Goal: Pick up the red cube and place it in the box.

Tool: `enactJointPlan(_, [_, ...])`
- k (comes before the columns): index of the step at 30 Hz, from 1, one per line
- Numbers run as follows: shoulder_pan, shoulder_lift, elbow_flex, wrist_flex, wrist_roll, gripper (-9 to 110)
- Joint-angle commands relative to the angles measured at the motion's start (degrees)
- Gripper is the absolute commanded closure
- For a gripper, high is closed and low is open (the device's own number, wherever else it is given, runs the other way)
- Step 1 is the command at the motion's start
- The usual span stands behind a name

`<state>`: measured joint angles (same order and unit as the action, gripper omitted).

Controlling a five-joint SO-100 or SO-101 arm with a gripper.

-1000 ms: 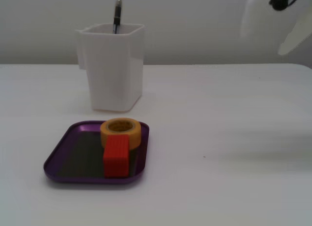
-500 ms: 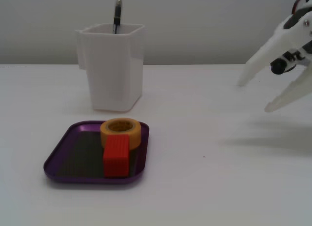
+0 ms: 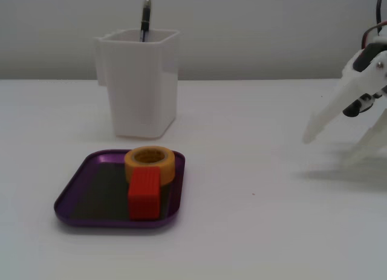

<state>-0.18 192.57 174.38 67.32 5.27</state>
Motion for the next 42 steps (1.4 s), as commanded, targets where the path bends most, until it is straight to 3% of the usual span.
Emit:
enactJointPlan(1, [0.4, 4.4, 0.3, 0.3, -0.1, 97])
enactJointPlan(3, [0.4, 4.4, 0.3, 0.3, -0.1, 103])
enactJointPlan(42, [0.4, 4.4, 0.3, -0.4, 0.1, 102])
